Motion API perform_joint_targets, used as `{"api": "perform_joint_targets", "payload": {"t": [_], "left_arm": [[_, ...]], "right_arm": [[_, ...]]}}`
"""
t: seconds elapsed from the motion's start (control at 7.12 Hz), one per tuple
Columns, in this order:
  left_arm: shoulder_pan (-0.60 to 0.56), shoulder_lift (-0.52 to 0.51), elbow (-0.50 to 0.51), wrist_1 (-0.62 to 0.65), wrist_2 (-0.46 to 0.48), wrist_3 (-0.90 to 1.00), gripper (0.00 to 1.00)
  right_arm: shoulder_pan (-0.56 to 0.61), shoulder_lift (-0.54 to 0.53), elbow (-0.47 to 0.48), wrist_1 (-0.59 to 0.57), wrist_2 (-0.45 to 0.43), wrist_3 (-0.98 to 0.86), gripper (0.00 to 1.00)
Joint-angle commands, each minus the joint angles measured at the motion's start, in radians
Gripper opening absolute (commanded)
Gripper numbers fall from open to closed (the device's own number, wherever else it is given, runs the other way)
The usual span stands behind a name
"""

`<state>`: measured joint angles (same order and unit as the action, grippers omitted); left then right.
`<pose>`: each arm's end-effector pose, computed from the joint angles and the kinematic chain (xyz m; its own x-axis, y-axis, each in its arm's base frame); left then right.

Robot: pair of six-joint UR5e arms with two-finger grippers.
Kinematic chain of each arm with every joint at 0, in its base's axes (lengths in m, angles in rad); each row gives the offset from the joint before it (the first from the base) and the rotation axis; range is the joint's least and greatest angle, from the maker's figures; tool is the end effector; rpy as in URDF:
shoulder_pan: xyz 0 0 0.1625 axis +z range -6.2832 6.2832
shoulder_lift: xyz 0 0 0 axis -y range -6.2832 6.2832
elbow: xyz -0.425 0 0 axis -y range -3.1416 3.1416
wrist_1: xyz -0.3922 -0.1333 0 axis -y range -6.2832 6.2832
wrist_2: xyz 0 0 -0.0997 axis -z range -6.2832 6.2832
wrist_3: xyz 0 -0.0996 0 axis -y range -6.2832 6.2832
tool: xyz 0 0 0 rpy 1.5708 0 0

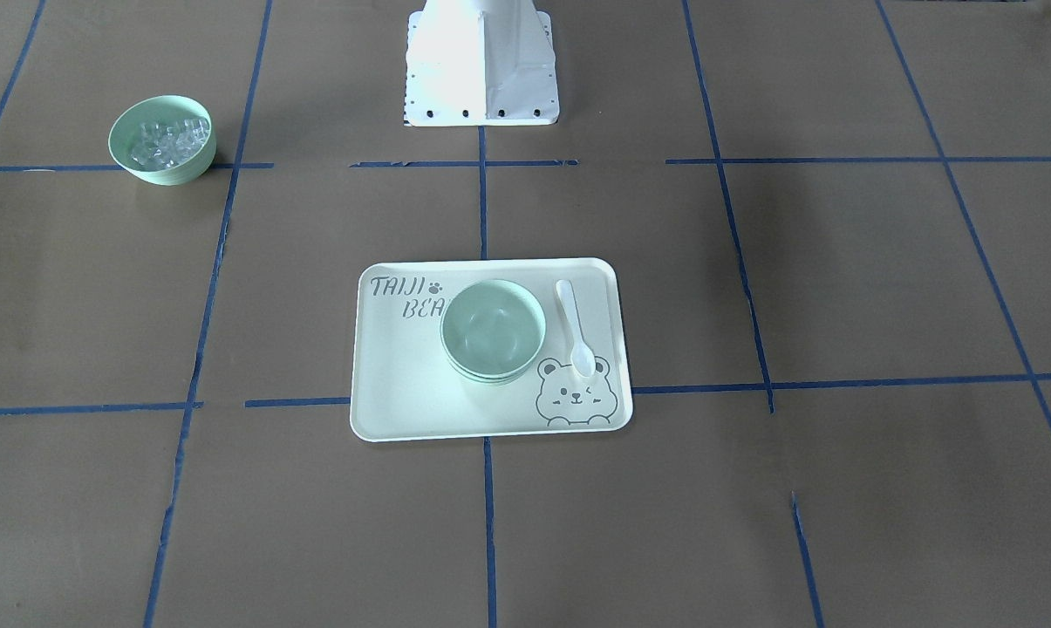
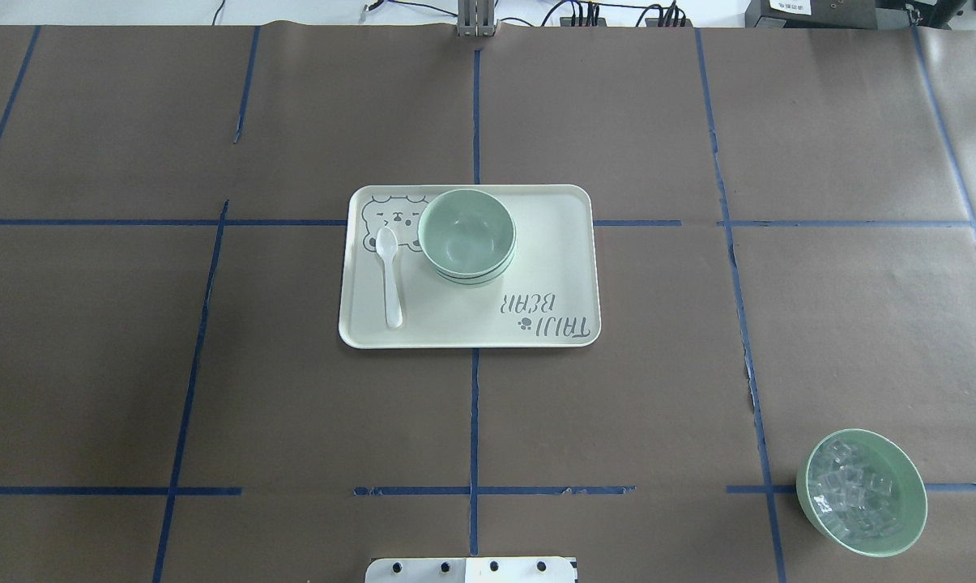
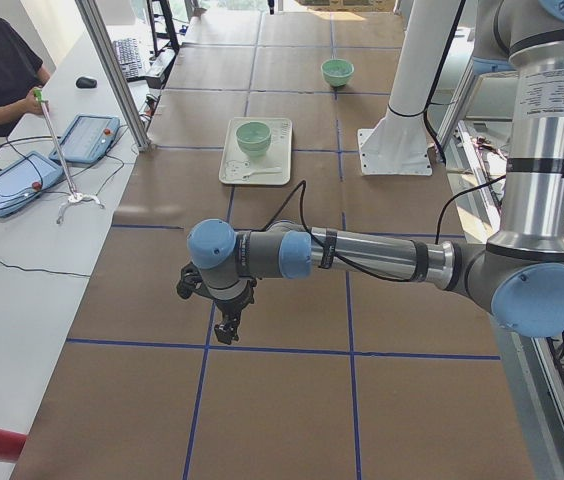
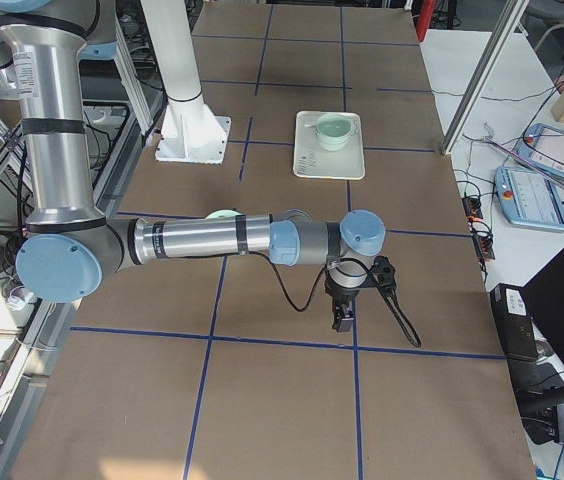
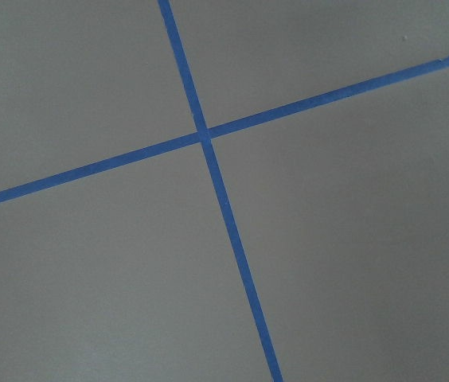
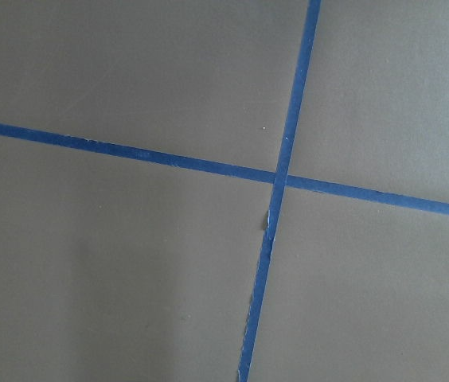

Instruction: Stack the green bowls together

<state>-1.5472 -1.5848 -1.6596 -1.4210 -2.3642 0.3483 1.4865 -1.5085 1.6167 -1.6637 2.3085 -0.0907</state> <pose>-0.0507 -0.4937 0.6217 0.6518 0.3249 -0.6852 -0.2617 0.9444 0.1988 0.0225 -0.5209 0.6165 0.7259 -0.1625 0.6684 0.1505 0.9857 0.0761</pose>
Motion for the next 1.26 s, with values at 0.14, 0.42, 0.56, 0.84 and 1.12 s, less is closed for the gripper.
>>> {"api": "perform_joint_targets", "payload": {"t": [0.14, 0.42, 0.56, 0.84, 1.12], "left_arm": [[-0.007, 0.003, 0.017, 0.000, -0.050, 0.043, 1.00], [-0.016, 0.003, 0.017, 0.000, -0.050, 0.038, 1.00], [-0.024, -0.001, 0.017, 0.000, -0.050, 0.029, 1.00], [-0.024, 0.000, 0.021, -0.003, -0.050, -0.032, 1.00], [-0.024, -0.014, 0.073, -0.019, -0.050, -0.034, 1.00]], "right_arm": [[0.000, -0.001, -0.001, -0.004, 0.002, 0.000, 1.00], [0.000, -0.001, -0.011, 0.001, -0.001, -0.001, 1.00], [0.001, -0.007, 0.008, -0.004, 0.002, -0.001, 1.00], [0.000, -0.018, -0.001, -0.005, 0.000, -0.001, 1.00], [0.001, -0.016, 0.006, -0.007, 0.003, 0.000, 1.00]]}}
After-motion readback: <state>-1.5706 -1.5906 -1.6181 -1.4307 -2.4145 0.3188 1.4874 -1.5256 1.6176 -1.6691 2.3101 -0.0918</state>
